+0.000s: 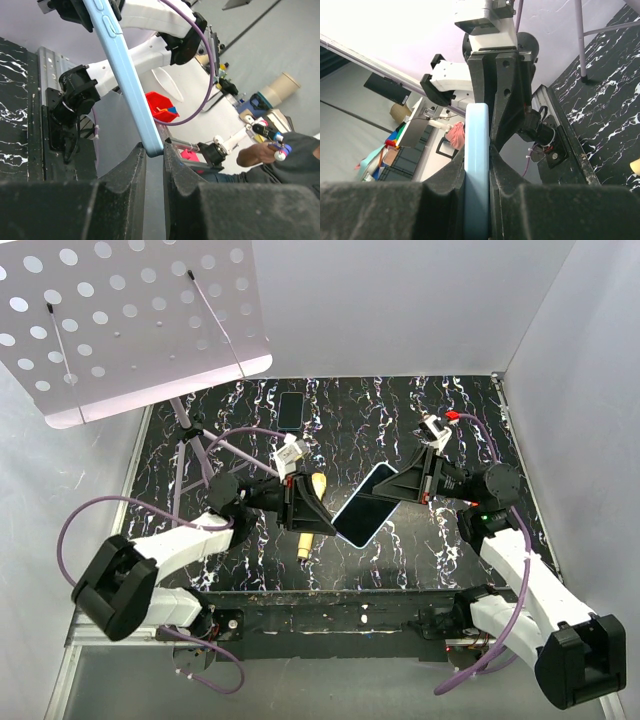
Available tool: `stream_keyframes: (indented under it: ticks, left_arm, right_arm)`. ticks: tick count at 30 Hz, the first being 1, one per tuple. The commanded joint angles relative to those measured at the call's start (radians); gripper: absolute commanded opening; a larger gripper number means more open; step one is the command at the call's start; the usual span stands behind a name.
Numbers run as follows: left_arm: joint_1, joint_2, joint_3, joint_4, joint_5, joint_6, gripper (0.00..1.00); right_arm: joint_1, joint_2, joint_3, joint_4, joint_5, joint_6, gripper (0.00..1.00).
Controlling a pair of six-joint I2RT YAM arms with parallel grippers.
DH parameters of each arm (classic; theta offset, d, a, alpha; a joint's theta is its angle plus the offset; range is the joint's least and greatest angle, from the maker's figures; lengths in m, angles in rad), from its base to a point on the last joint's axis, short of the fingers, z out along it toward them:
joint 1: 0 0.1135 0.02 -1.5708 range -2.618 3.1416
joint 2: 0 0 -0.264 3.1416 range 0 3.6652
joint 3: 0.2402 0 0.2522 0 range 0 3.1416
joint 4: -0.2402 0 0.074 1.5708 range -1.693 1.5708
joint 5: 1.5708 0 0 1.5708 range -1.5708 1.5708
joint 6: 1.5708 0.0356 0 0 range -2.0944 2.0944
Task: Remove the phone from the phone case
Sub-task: Remove the phone case from the phone.
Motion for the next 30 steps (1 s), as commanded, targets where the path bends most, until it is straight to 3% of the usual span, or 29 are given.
stream_keyframes:
  ticks: [1, 9, 13, 17, 24, 27, 30]
  left_arm:
    - [0.005, 0.129, 0.058, 0.283, 0.029, -0.084, 0.0]
    - [0.005, 0.205, 0.138, 0.133, 0.012, 0.009, 0.0]
    - [0.003, 0.241, 0.153, 0.152, 0.018, -0.001, 0.0]
    - [0.003, 0.285, 0.175, 0.169, 0.028, -0.026, 0.0]
    - [0.003, 0.328, 0.182, 0.022, -0.047, 0.034, 0.0]
    - [0.005, 0.321, 0.172, -0.039, -0.127, 0.029, 0.0]
    - [-0.011, 0.253, 0.105, -0.093, -0.292, 0.022, 0.0]
  right_arm:
    - [0.02, 0.001, 0.025, 0.349, -0.024, 0.333, 0.01]
    - [0.023, 0.064, 0.011, 0.608, 0.031, 0.544, 0.01]
    - [0.028, 0.113, 0.019, 0.794, 0.063, 0.674, 0.01]
    - [0.028, 0.07, 0.028, 0.687, 0.034, 0.612, 0.01]
    - [0.029, 0.055, 0.071, 0.643, 0.028, 0.612, 0.01]
    - [0.029, 0.039, 0.069, 0.553, 0.054, 0.533, 0.01]
    - [0.029, 0.001, 0.068, 0.414, 0.109, 0.382, 0.01]
